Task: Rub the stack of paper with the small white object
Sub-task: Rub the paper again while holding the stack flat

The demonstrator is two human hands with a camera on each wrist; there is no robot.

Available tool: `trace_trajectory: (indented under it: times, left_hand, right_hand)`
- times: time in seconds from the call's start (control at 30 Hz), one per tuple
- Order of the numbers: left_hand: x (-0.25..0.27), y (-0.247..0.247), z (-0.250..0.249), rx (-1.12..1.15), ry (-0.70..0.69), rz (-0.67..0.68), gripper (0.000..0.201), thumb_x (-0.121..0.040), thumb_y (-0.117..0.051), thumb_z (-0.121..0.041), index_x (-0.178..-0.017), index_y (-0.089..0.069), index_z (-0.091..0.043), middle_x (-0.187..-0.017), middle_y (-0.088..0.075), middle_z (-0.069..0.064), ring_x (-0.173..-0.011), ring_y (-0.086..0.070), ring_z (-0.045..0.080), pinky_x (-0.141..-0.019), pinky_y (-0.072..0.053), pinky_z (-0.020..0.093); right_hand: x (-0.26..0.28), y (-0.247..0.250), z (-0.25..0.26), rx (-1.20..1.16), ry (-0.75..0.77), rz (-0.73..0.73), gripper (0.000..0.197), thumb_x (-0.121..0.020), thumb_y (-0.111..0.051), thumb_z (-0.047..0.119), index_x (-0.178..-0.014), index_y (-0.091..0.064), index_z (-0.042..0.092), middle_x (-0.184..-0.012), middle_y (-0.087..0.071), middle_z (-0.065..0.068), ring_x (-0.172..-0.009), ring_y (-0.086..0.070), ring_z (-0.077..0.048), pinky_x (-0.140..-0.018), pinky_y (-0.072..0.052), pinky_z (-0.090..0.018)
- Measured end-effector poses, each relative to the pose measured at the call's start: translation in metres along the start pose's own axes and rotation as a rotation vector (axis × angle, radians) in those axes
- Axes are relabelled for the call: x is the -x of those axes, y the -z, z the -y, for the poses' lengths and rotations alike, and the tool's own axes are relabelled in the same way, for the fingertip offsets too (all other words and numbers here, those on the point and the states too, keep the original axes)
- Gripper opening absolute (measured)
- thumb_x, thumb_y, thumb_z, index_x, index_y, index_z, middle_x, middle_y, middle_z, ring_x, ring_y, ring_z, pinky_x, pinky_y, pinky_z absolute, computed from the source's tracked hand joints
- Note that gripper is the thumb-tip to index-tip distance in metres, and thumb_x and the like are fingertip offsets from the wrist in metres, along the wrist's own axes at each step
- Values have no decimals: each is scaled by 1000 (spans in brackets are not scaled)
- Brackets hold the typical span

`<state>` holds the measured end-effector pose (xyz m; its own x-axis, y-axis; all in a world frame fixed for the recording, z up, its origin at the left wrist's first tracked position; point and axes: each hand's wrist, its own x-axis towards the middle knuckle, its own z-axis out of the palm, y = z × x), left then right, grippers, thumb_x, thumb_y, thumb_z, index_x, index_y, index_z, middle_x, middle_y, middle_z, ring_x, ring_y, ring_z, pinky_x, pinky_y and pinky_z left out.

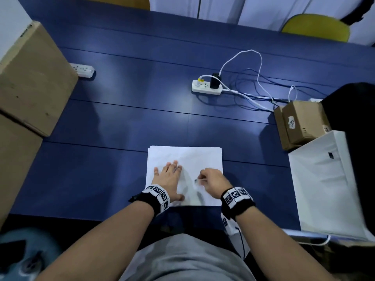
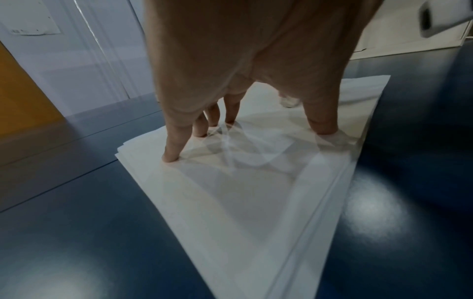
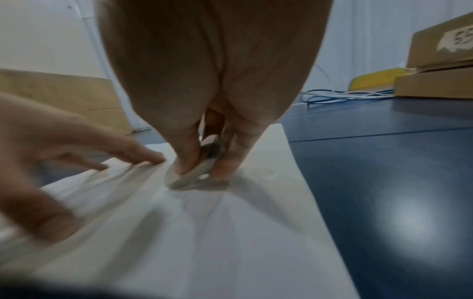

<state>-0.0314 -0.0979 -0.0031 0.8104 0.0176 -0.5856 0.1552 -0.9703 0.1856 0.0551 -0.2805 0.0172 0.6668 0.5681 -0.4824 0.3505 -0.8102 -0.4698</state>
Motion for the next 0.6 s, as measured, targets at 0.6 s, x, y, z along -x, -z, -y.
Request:
trace_trajectory:
  times: [0.6]
  left_hand:
    - [0,0,-5,-23,21,-9,118,-76,-67,-64,-157,0,-12,-165,9,8,-152,2,29,-120,-8,57]
  right_hand:
    - [-12,6,-1,64,28,48,18,-93,-56,10,-103,-71,11,-110,-69,-8,-104,-63,-26,-87,-51,-33]
